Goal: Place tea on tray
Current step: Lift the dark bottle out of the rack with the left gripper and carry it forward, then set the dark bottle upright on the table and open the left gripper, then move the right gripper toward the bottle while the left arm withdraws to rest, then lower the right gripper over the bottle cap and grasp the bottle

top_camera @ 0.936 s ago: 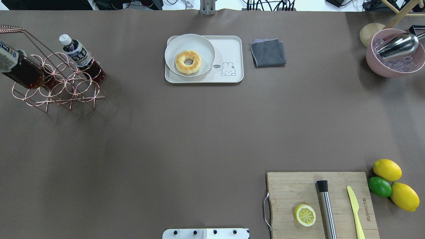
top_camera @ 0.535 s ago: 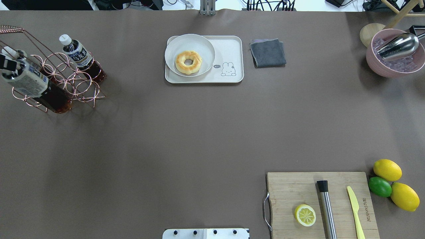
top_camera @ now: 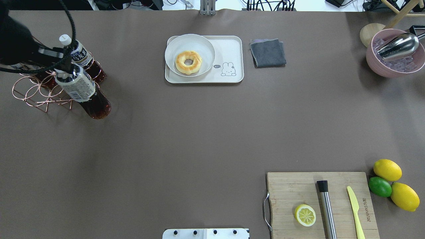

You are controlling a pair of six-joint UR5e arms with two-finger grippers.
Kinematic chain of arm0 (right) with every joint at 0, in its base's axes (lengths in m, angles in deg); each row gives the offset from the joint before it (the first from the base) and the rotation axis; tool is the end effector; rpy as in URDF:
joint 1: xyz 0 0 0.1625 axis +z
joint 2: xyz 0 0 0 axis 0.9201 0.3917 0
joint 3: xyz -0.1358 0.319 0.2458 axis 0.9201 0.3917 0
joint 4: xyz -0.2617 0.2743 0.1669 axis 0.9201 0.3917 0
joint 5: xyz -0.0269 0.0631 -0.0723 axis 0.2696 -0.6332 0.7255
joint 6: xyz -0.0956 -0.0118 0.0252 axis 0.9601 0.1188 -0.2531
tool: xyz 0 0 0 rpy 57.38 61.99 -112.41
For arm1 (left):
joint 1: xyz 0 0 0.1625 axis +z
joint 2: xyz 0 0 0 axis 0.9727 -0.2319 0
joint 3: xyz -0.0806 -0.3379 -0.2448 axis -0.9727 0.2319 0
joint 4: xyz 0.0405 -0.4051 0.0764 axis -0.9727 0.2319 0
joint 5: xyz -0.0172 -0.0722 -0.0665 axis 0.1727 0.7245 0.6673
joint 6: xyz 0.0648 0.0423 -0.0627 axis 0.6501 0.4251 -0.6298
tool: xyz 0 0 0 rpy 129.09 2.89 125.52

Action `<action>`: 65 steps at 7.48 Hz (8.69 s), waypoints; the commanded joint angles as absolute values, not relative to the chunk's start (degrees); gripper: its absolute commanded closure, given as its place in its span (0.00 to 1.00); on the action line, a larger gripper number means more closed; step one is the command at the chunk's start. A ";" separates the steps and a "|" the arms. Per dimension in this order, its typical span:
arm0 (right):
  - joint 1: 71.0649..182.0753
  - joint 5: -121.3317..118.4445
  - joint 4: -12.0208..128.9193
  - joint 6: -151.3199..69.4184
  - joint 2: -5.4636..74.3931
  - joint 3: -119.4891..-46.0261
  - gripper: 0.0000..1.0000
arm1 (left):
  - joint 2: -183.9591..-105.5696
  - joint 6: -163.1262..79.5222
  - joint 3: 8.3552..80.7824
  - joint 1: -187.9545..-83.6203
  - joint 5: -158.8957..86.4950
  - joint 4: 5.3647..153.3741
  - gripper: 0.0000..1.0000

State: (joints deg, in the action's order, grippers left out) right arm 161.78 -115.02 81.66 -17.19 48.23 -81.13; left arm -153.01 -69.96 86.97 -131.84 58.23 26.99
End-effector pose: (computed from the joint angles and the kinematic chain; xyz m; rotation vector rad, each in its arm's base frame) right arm 0.1058 -0.5261 0.6045 0.0488 -0.8125 -0.0239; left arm 0.1876 -0.4279 0.1596 0.3330 0.8183 0.0457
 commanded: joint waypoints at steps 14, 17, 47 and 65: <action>161.68 -114.57 81.55 -17.24 47.98 -81.17 0.00 | -173.95 -93.52 57.04 -102.96 34.20 43.42 0.74; 161.68 -114.65 81.63 -17.24 47.98 -81.17 0.00 | -173.86 -92.99 57.83 -102.96 32.10 43.51 0.02; 100.35 -86.45 97.46 -92.21 2.98 -96.82 0.00 | -115.85 -18.28 62.50 -169.05 66.46 51.77 0.02; 97.44 -82.40 90.86 -95.73 0.43 -87.58 1.00 | -116.56 -18.28 60.56 -169.05 66.46 51.95 0.02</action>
State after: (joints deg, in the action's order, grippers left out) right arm 97.52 -82.43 90.86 -95.70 0.32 -87.40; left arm -116.47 -18.28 60.58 -169.05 66.46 51.95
